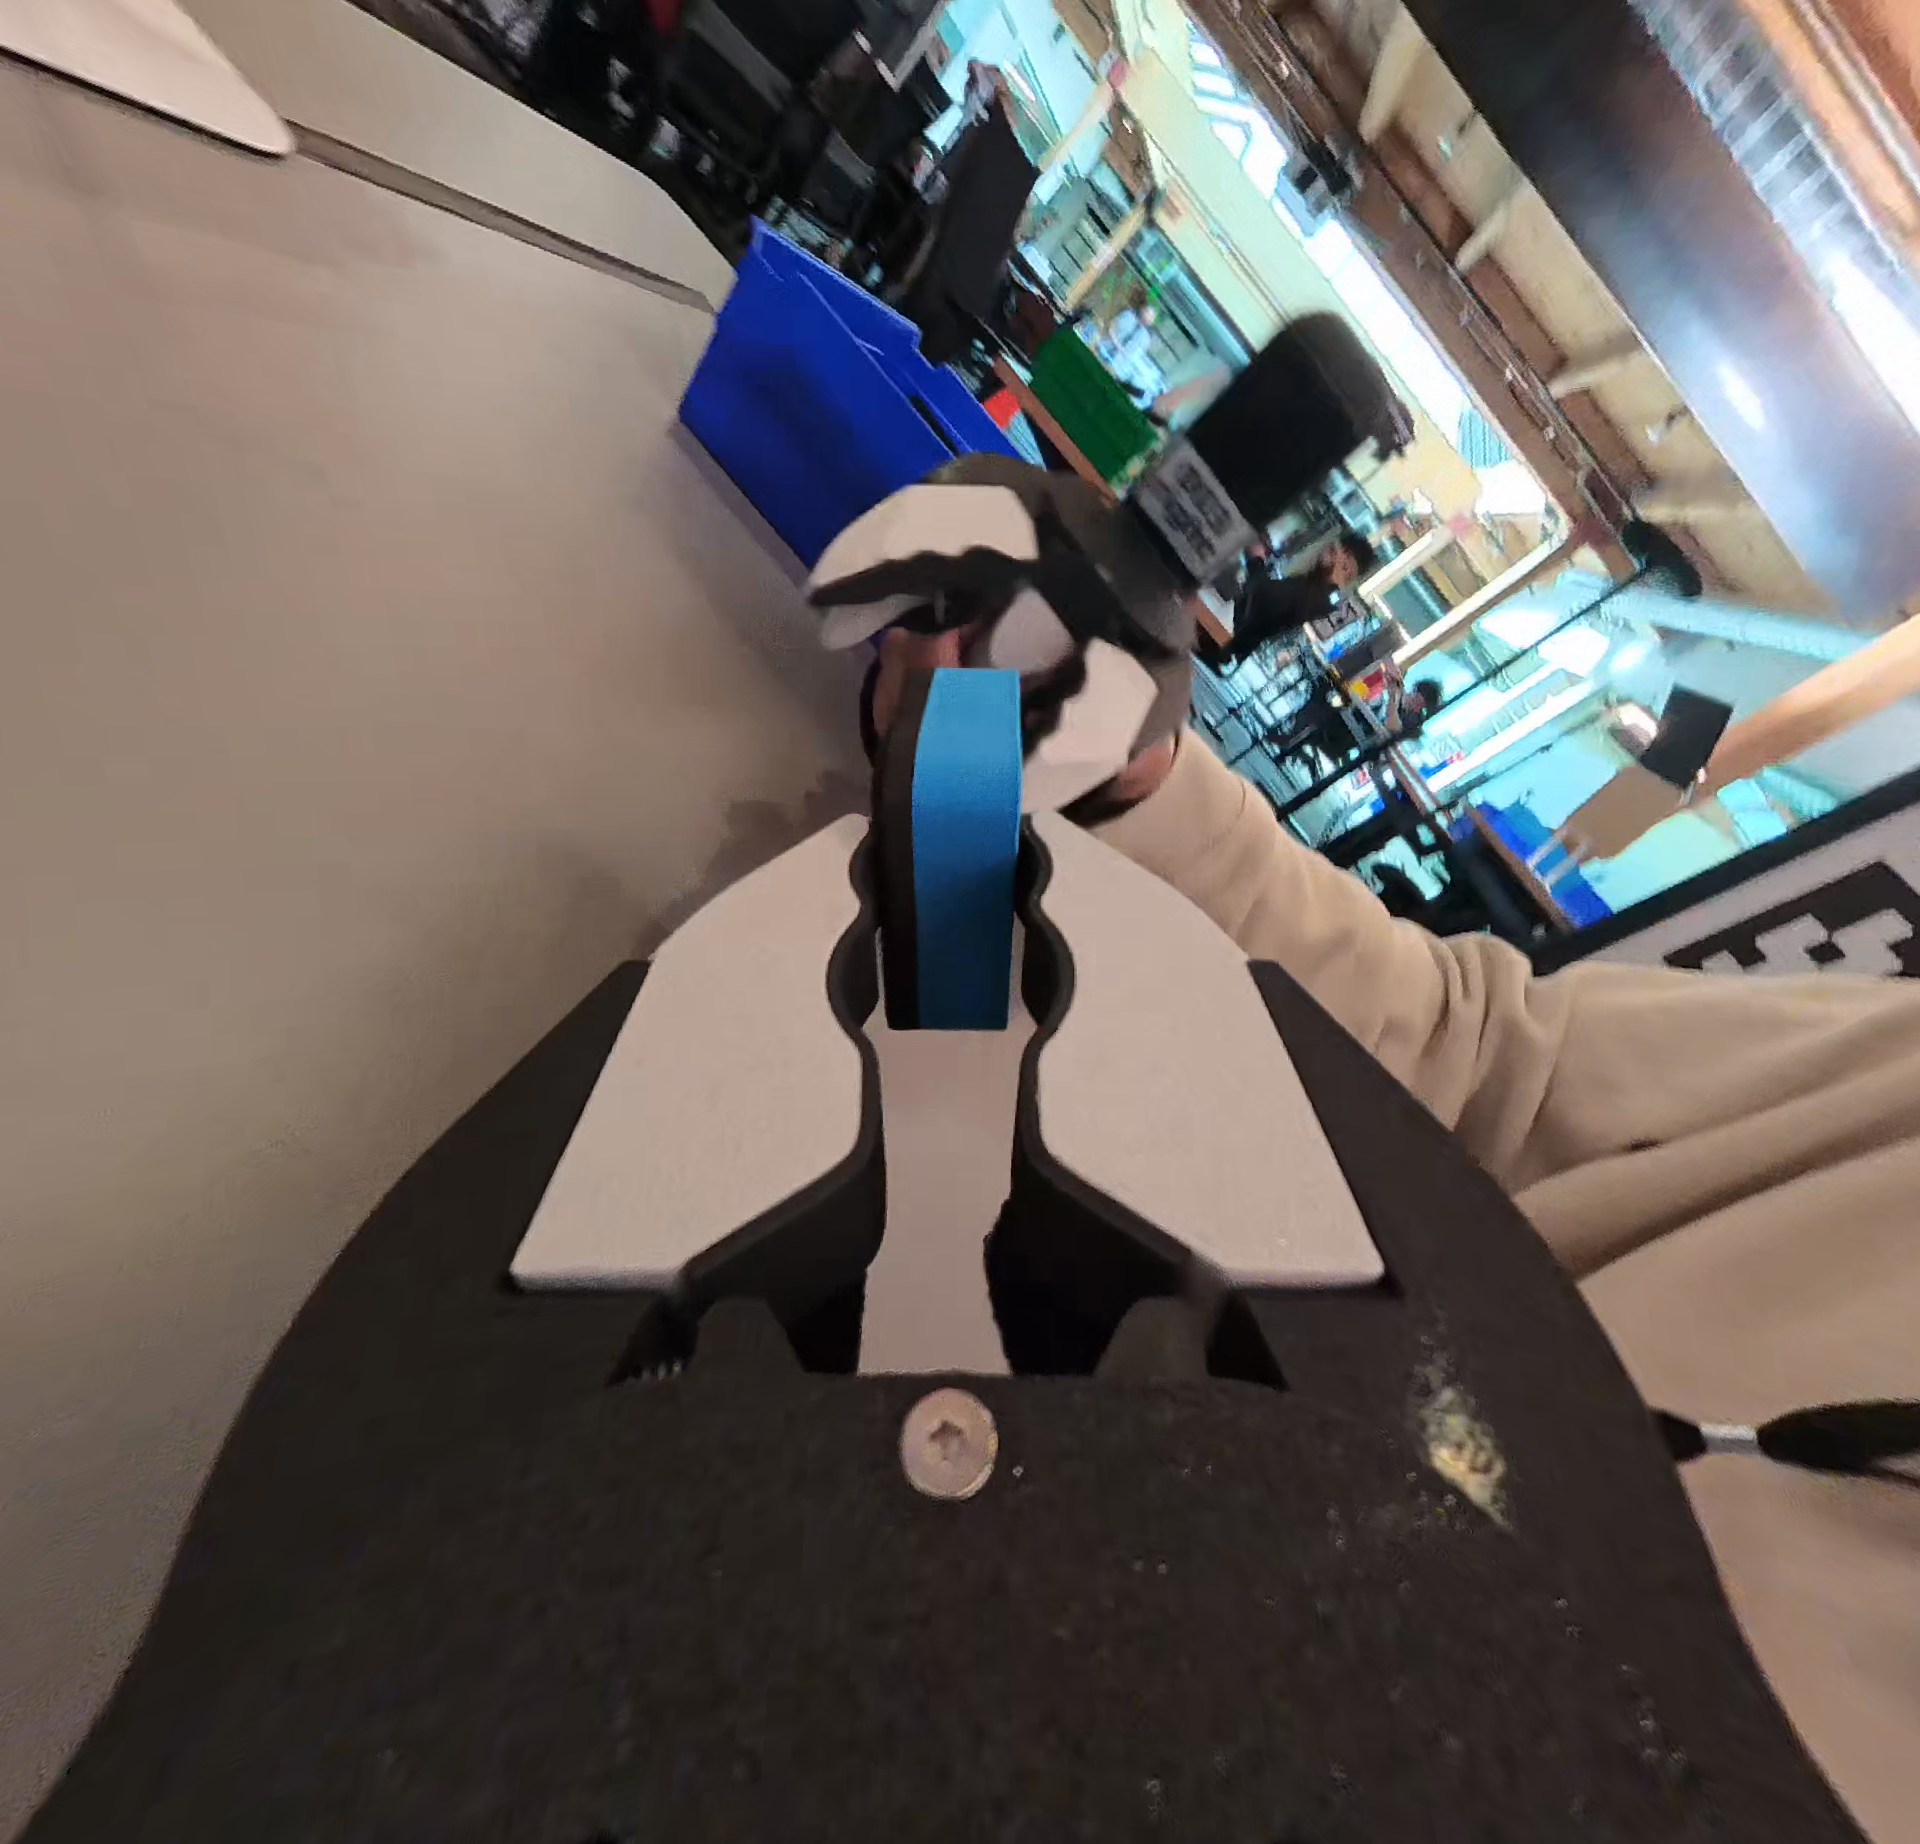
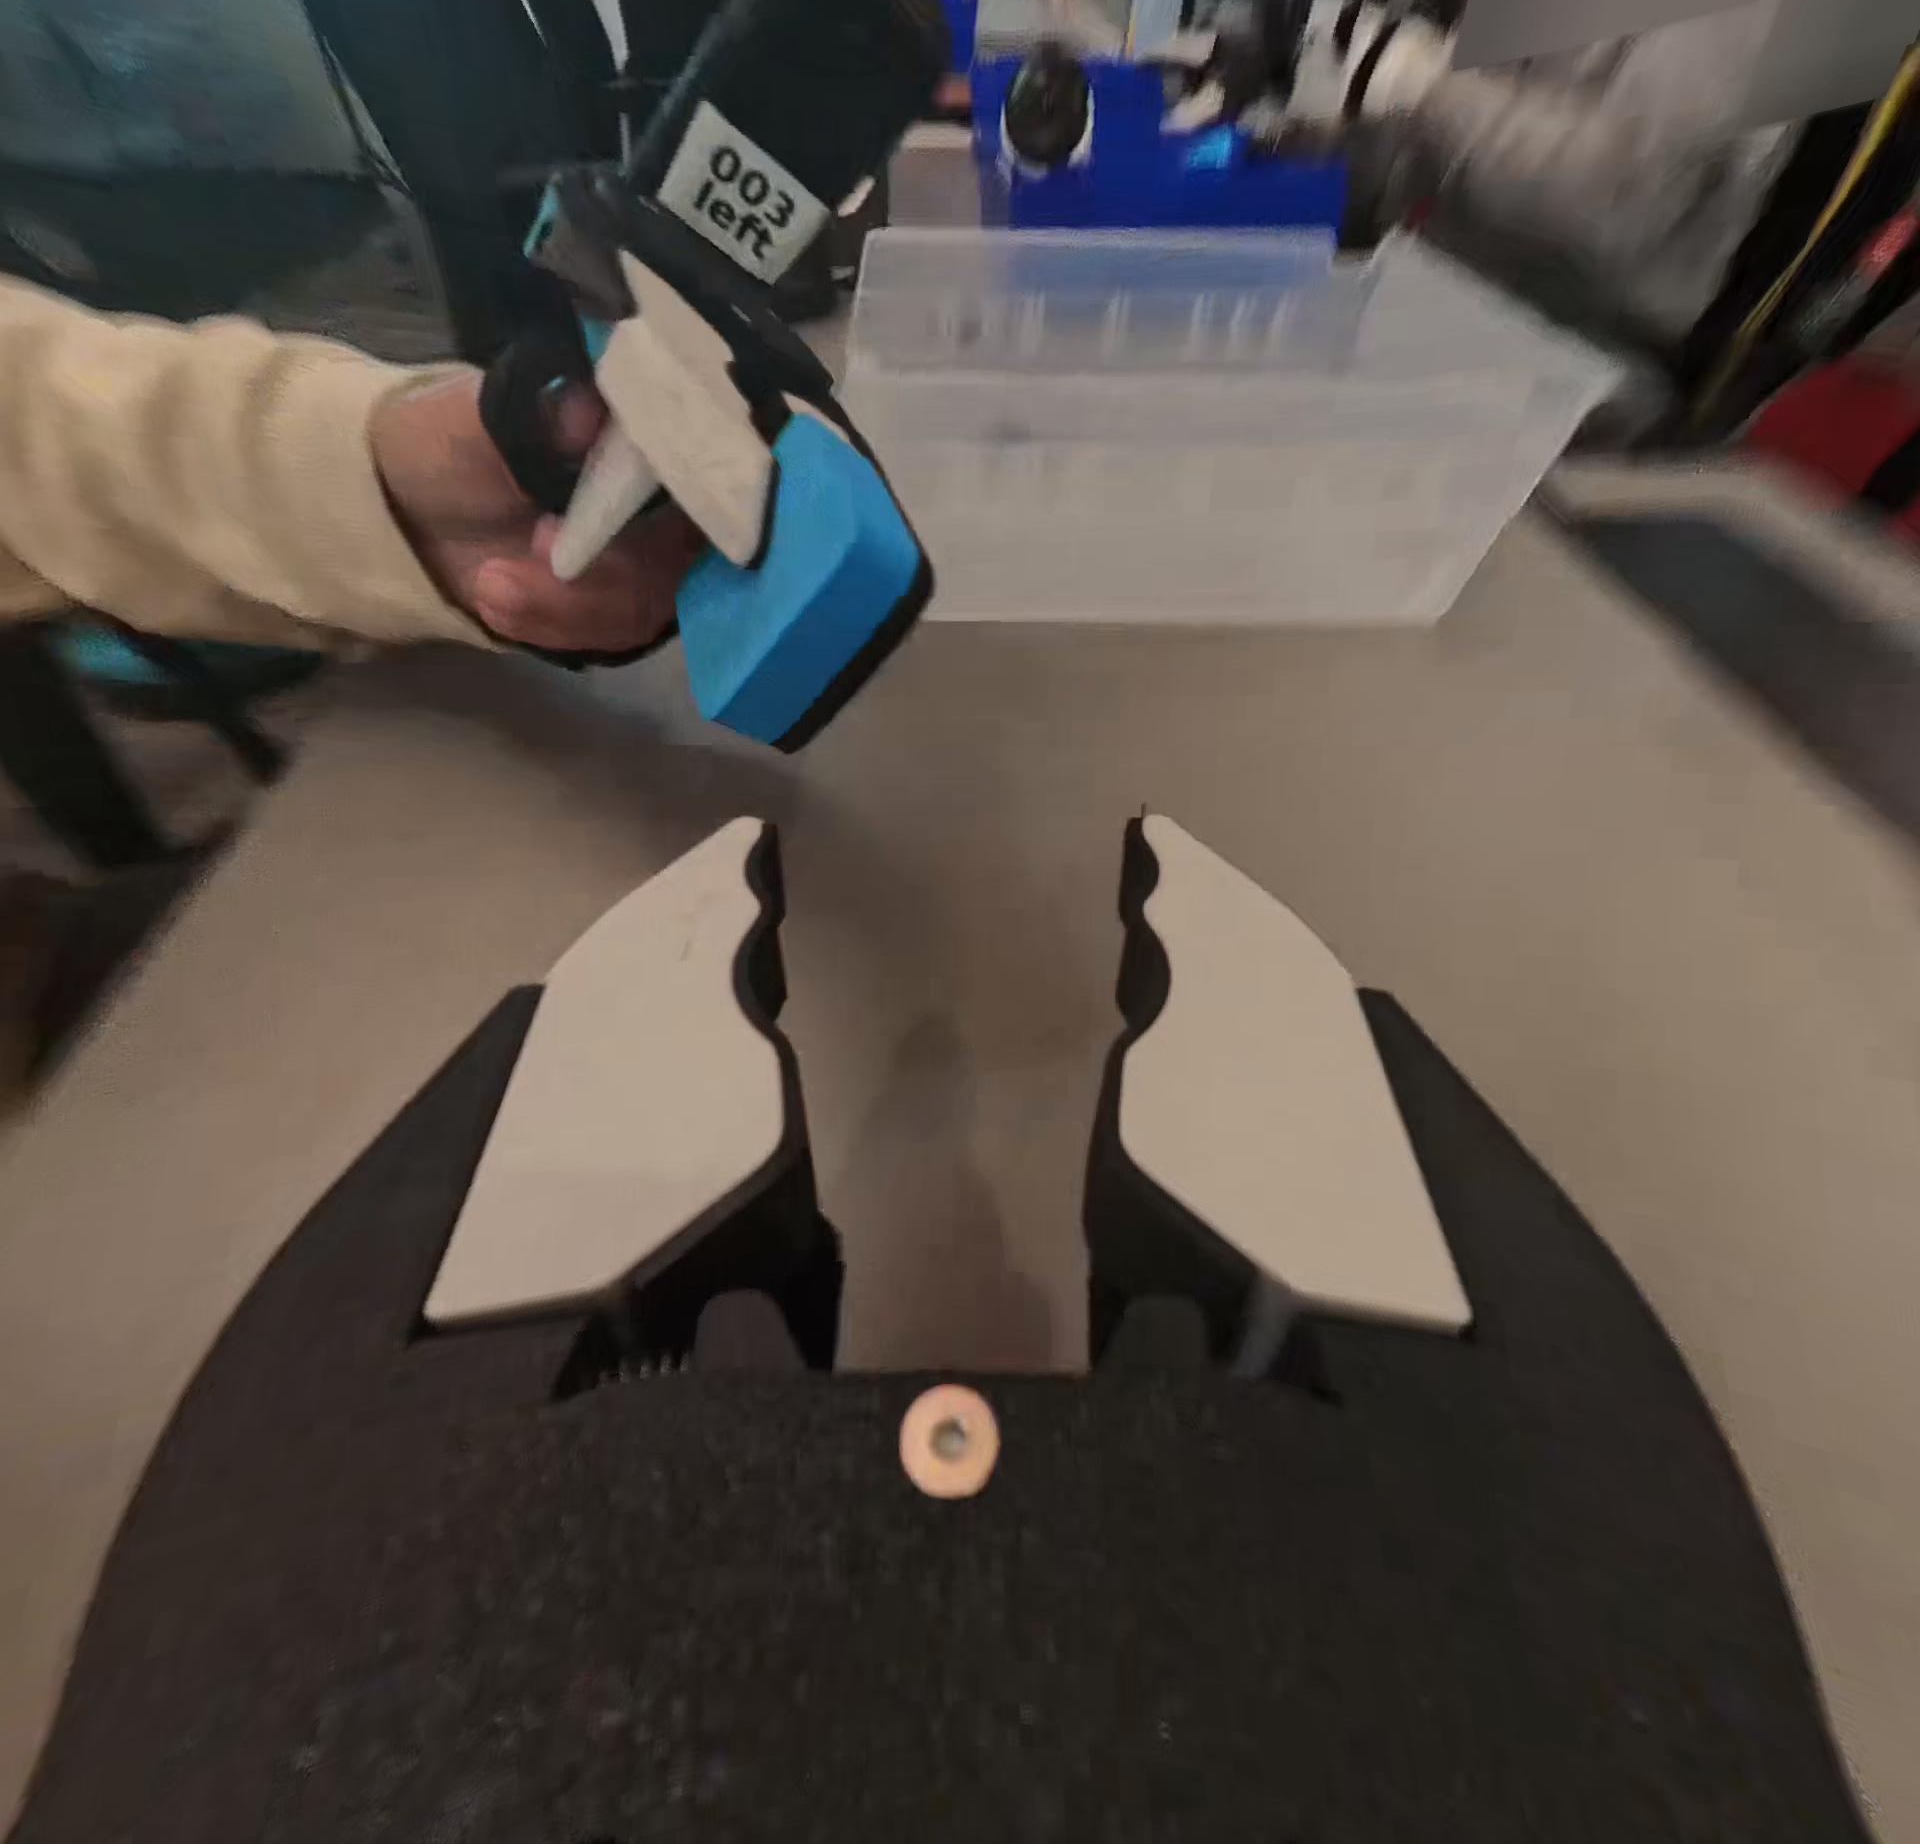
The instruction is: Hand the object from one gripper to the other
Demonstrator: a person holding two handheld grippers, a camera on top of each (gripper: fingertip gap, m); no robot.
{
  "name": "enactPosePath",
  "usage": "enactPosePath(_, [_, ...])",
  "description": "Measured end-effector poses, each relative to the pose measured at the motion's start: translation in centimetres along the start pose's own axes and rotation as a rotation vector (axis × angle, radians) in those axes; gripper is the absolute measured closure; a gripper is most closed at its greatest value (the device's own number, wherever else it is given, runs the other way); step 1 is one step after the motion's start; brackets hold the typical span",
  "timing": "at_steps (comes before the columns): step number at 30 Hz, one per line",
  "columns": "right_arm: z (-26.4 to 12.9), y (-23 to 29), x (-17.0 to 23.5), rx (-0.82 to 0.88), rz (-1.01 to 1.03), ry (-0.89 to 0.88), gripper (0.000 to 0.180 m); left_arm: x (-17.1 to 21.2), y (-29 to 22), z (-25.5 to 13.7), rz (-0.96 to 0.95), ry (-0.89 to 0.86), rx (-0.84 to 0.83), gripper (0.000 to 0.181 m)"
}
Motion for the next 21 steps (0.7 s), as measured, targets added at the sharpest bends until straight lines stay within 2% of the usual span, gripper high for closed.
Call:
enactPosePath(3, [0.9,0.5,-0.7,0.166,-0.237,0.002,0.116,-0.1,-0.3,-0.1,-0.060,-0.002,0.051,0.158])
enactPosePath(7, [2.1,3.1,-2.1,0.135,-0.350,-0.056,0.110,-0.1,-1.5,0.1,-0.155,-0.007,0.205,0.158])
enactPosePath(11, [2.3,4.4,-2.7,0.159,-0.454,-0.086,0.112,0.4,-2.1,0.1,-0.225,0.042,0.342,0.159])
enactPosePath(21, [1.7,5.5,-4.0,0.153,-0.484,-0.136,0.123,1.0,-3.0,0.7,-0.247,0.095,0.422,0.158])
Point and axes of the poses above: each gripper's, where its closed fingertips meet, z out along the fingers, x out of its underside, y = z × x across the jaws, the point moved 1 cm from there along -z, back along the fingers, and after that the axes turned 13 degrees about y, right-handed, at the moved point
